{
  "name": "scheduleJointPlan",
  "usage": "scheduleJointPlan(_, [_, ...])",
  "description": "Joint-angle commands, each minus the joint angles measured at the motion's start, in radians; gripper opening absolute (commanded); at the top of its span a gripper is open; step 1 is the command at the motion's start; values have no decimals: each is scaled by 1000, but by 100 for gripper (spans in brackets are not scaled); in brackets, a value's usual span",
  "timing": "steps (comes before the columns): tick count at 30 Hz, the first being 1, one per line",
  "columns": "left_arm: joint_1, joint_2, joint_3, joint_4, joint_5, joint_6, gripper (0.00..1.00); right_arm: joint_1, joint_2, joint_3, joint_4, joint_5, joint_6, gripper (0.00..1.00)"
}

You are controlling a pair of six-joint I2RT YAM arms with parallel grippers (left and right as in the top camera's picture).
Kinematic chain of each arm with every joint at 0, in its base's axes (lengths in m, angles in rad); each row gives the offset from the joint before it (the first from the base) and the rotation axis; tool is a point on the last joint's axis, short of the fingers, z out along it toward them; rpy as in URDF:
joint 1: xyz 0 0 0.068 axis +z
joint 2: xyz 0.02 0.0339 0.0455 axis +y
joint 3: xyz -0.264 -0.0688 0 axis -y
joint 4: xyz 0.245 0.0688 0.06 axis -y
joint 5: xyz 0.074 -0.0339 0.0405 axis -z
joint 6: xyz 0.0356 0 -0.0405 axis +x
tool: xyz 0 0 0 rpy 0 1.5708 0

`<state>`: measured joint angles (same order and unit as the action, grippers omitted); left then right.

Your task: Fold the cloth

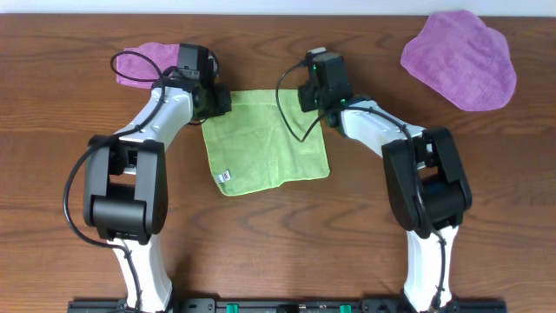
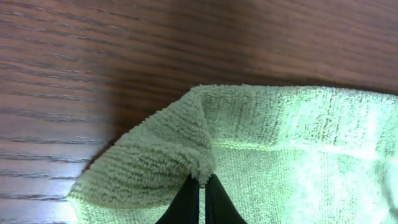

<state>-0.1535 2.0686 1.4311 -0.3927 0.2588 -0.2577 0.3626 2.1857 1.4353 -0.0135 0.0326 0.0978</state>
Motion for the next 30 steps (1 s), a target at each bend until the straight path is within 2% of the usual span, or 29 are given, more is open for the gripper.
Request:
scheduleJointPlan(1, [-23,8,21,-5,3,11,6,-10,16,51,-27,24,-18,1])
scheduleJointPlan(11, [-22,-6,26,-24,-13,15,6,-10,16,235,-350,9,-18,1])
scheduleJointPlan(16, [-21,-54,26,-28,-104,28,6,-10,11,256,-393,8,-18,1])
scheduleJointPlan(20, [-20,-81,27,-19,-277,43,6,-8,-1,256,-415,9,-18,1])
scheduleJointPlan(24, [-6,-81,33,-18,-293,63,6,-8,-15,256,-425,8,-26,1])
scheduleJointPlan(25, [-3,-81,33,-21,-293,61,21,-8,-18,256,-425,8,-29,1])
scheduleJointPlan(26, [-3,-81,33,-22,-293,60,72,-8,-19,256,-425,8,-33,1])
scheduleJointPlan(27, [-3,-81,33,-22,-293,60,95,-8,-20,256,-427,8,-33,1])
scheduleJointPlan(30, [-3,-81,33,-23,-328,59,95,0,-22,256,-441,8,-39,1])
